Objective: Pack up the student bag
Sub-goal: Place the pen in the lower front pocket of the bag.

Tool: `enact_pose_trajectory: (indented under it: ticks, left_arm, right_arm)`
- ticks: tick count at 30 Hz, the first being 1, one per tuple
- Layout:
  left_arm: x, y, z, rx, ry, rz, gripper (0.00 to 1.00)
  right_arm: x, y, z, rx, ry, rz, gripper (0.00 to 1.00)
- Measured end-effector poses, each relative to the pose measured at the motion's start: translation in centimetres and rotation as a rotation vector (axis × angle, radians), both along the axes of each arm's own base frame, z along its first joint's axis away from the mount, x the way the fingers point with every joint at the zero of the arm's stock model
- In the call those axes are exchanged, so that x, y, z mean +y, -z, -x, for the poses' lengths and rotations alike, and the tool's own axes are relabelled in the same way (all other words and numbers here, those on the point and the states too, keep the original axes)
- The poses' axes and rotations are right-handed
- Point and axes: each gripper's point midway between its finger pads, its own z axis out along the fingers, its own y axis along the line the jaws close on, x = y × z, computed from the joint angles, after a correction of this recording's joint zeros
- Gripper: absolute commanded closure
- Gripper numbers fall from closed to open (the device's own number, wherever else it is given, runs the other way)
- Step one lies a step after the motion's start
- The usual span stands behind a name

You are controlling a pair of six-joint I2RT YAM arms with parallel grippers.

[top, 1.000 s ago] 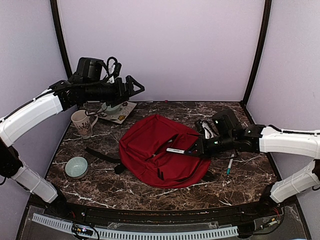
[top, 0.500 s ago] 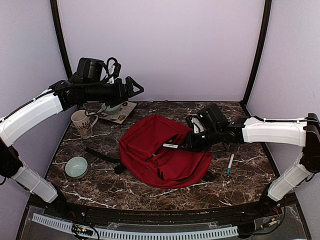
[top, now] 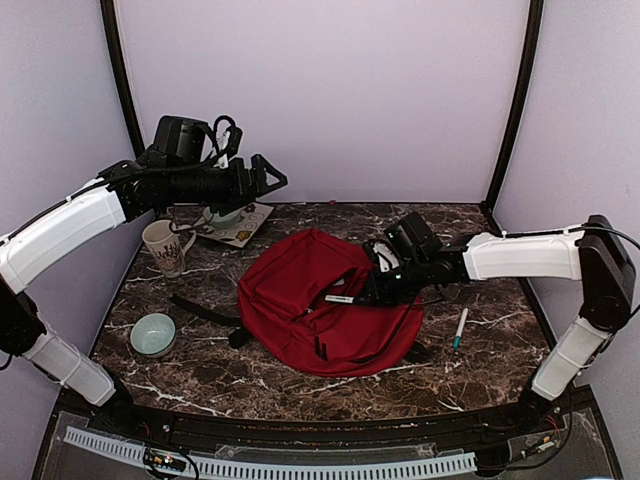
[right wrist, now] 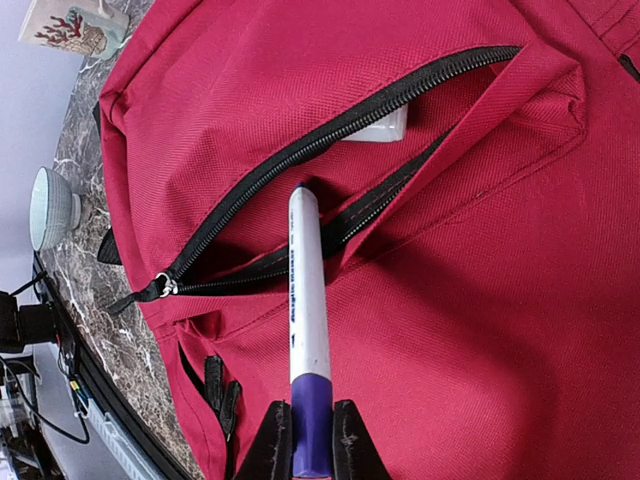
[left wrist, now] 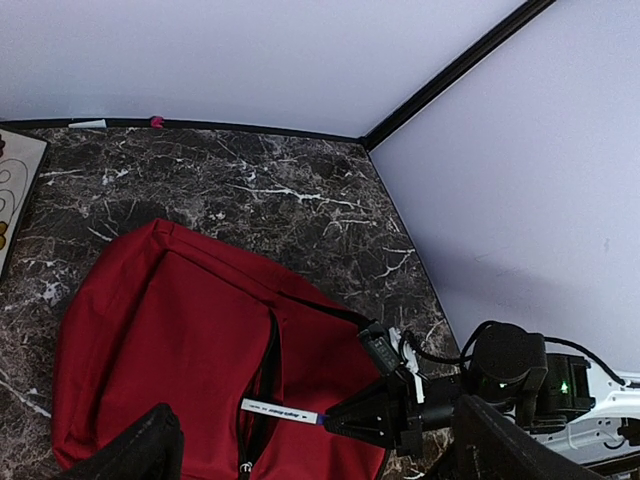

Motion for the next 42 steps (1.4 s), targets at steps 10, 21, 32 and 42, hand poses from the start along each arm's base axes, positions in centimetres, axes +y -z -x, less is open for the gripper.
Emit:
enact_pose_trajectory:
  ticks: [10, 21, 32, 42]
  left_arm:
    - [0.2, 0.5, 0.2, 0.006, 0.008, -0.027, 0.04]
    - [1.0, -0.9, -0.8, -0.027, -0.012, -0.035, 0.04]
    - [0.8, 0.1, -2.7, -0.011, -0.027, -0.067, 0.04]
    - [-0.2, -0.5, -4.4, -0.024, -0.018, -0.065, 0.04]
  right_arm:
    - [0.8, 0.9, -2.0, -0.024, -0.088, -0.018, 1.00]
    - [3.6, 0.6, -4.2, -0.057, -0.228, -0.039, 1.00]
    - [4.3, 0.9, -4.4, -0.088, -0.298, -0.054, 1.00]
    - [5.8, 0.2, -4.6, -0.146, -0.367, -0.126, 1.00]
